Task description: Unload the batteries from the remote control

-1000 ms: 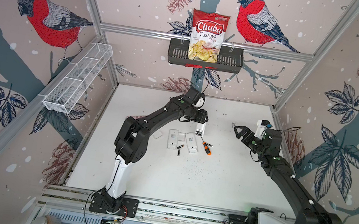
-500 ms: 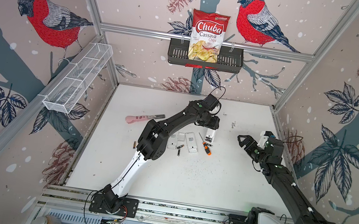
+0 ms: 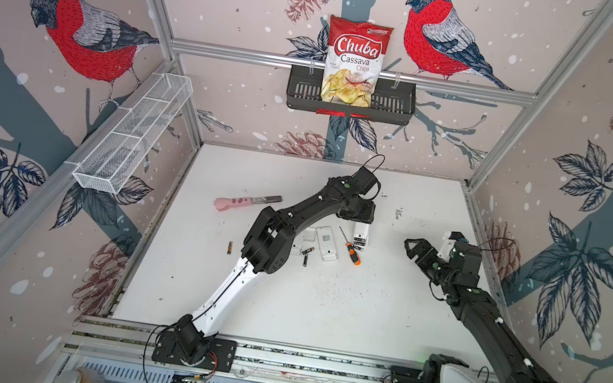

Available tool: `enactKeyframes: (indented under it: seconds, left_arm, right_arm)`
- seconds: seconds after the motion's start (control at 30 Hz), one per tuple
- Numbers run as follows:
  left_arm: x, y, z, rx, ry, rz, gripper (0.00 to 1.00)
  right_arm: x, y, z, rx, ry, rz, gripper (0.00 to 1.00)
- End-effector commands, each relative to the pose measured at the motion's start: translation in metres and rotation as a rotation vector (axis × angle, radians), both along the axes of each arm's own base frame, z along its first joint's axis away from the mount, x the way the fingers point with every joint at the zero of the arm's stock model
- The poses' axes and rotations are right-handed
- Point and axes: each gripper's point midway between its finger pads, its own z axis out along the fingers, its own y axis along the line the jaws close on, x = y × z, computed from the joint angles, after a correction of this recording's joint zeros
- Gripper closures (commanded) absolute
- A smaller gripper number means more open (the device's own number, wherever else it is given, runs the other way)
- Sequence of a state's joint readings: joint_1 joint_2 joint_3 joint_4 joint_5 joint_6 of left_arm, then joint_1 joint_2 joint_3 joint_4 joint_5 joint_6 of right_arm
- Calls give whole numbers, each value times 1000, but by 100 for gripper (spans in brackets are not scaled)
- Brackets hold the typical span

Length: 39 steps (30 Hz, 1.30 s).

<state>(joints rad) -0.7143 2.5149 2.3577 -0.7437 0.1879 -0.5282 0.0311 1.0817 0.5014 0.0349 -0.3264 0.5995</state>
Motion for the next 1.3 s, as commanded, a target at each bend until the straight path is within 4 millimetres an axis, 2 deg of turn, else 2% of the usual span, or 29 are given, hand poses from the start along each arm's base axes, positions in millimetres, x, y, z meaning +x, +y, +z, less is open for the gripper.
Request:
enactKeyframes:
  seconds: [0.0, 0.33, 0.63, 1.03, 1.17, 1.27]
  left_arm:
    - [10, -1, -2, -1, -16, 49, 47]
    - [25, 6, -36, 29, -5, 117, 45]
    - [40, 25, -47, 78, -26, 185, 38]
    - [60, 47, -50, 93, -44, 247, 34]
    - [63, 46, -37, 79, -74, 241, 20]
    - [66, 44, -19, 51, -114, 234, 10]
  right_arm:
    - [3, 2, 6, -10, -38, 18, 6]
    - [-3, 3, 7, -15, -54, 34, 5]
    - [-3, 10, 4, -13, -58, 56, 5]
    - [-3, 16, 1, -26, -51, 75, 5]
    - [-3, 23, 2, -37, -62, 110, 7]
    - [-4, 34, 3, -56, -64, 159, 14]
